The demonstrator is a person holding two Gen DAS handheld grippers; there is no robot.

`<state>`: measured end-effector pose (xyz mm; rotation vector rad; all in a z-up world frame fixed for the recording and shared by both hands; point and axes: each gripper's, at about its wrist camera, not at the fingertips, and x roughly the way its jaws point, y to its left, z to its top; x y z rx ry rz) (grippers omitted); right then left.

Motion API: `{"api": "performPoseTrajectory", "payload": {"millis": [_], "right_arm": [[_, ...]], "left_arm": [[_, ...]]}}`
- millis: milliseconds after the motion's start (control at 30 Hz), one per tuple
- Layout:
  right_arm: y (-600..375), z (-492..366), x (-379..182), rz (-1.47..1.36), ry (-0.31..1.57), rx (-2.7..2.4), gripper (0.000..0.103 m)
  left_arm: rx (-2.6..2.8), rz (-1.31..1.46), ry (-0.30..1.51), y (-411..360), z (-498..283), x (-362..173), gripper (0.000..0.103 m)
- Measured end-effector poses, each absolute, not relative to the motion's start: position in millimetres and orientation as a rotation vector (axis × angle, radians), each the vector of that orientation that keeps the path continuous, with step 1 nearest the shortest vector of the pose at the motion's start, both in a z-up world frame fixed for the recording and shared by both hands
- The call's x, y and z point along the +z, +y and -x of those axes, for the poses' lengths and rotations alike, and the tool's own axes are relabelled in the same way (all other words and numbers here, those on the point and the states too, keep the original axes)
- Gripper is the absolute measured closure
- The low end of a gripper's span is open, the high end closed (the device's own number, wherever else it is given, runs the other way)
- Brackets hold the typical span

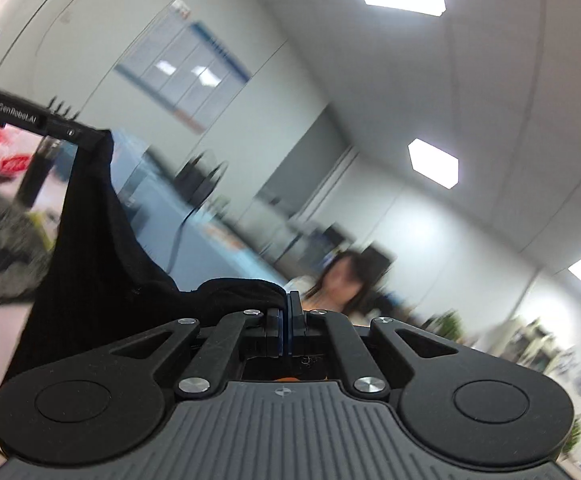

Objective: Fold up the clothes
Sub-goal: 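Hold the shirt raised with both grippers and shake it out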

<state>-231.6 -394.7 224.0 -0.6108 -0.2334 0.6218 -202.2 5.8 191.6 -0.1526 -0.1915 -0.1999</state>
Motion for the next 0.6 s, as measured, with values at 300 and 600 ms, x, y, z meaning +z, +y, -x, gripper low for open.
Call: {"api": "performPoseTrajectory", "payload": {"millis": [300, 600], "right_arm": [[-428.2, 289.2, 276.7, 0.467, -0.507, 0.414, 0.101], [-417.4, 328.0, 290.1, 0.429, -0.725, 0.39, 0.101]], "left_arm": [[-0.291, 0.113, -0.43, -13.5, 239.5, 235.2, 0.093], [-0.277, 0.09, -0.584, -20.7, 267.4, 251.8, 0.093]]}}
